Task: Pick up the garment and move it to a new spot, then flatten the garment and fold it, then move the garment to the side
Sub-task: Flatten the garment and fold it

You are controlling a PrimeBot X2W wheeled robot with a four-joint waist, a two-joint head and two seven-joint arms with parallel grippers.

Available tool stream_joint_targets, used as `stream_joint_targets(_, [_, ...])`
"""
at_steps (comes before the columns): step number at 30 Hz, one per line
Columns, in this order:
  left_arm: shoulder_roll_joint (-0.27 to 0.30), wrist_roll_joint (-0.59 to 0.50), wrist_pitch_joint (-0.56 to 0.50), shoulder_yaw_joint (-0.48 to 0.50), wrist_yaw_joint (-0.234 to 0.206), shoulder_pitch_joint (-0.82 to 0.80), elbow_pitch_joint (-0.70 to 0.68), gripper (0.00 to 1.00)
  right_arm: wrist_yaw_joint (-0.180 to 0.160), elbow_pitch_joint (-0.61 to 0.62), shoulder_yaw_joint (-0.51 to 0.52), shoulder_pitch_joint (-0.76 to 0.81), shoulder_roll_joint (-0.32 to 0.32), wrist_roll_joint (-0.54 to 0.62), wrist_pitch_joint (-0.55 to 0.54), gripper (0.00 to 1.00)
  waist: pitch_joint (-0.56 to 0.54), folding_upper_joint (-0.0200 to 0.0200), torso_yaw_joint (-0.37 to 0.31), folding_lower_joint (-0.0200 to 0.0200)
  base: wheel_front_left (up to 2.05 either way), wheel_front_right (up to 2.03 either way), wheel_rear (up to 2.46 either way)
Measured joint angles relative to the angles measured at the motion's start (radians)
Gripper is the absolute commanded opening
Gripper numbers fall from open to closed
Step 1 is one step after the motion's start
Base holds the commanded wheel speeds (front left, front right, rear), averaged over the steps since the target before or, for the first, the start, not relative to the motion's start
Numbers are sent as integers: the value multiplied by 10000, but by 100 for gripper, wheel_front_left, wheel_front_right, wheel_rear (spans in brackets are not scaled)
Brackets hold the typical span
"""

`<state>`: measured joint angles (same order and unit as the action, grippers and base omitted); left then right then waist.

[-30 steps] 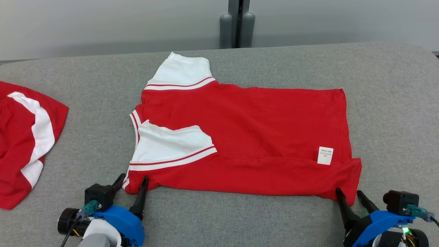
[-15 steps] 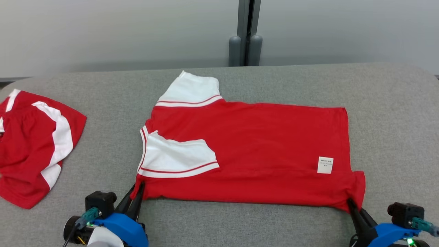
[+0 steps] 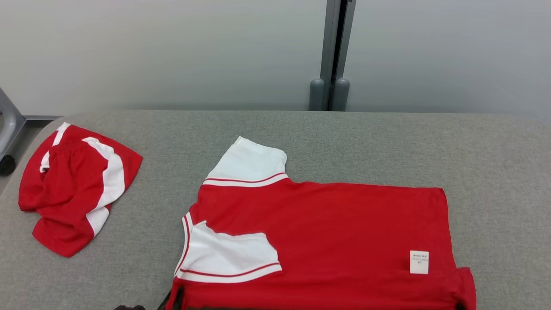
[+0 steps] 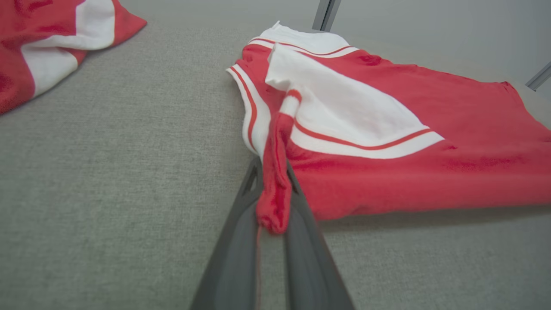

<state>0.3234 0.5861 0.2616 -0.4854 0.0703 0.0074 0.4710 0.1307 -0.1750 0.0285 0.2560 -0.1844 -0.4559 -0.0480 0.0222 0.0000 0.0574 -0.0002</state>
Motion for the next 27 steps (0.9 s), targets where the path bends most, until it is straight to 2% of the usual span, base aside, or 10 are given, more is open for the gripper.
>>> stream_joint_targets(6, [82, 94, -107, -81, -190, 660, -510, 0, 0, 671, 301, 656, 414, 161, -725, 0, -74, -1, 128, 0, 0, 0, 0])
stream_joint_targets(7, [75, 111, -140, -90, -222, 709, -531, 0, 0, 669, 368, 666, 443, 244, -826, 56, -79, -1, 132, 1, 0, 0, 0])
stream_joint_targets(8, [73, 111, -146, -96, -293, 730, -535, 0, 0, 656, 453, 668, 456, 364, -838, 56, -87, -1, 133, 1, 0, 0, 0])
stream_joint_targets(9, [88, 54, -151, -123, -349, 730, -539, 100, 0, 635, 497, 662, 466, 437, -888, 100, -97, -1, 128, 2, 0, 0, 0])
stream_joint_targets(17, [-119, -263, -27, 414, -740, 454, -1346, 100, -2, 1012, 1156, 232, 756, 491, -255, 100, -199, 0, 29, 3, 0, 0, 0])
stream_joint_targets(23, [-337, -871, 0, 1478, -1051, 294, -2612, 100, -2, 1649, 1360, -246, 844, 798, 537, 100, -276, -1, -123, 3, 0, 0, 0])
stream_joint_targets(27, [-558, -1335, -2, 2182, -1108, 290, -3181, 100, -2, 1891, 1519, -531, 1081, 984, 1139, 100, -320, 0, -155, 2, 0, 0, 0])
